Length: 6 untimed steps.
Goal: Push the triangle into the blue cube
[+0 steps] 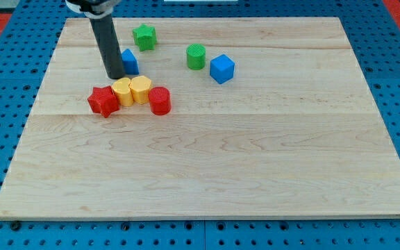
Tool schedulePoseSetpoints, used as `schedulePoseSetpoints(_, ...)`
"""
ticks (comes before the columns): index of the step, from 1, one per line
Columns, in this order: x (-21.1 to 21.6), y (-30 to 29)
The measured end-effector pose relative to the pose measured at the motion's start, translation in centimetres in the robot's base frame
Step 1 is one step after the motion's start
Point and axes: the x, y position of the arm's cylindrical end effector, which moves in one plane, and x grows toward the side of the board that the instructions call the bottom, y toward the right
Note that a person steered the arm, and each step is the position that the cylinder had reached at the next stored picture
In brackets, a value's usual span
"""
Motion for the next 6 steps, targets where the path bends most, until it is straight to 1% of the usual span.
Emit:
schedulePoseSetpoints(1,-3.2,-0.4)
schedulePoseSetpoints(2,-4.6,6.7)
schedulePoseSetpoints(3,-4.1,6.9)
schedulePoseSetpoints(4,-3.7,-3.6)
schedulePoseSetpoints(5,-1.2,4.1)
schedulePoseSetpoints(6,-1.3,15.1)
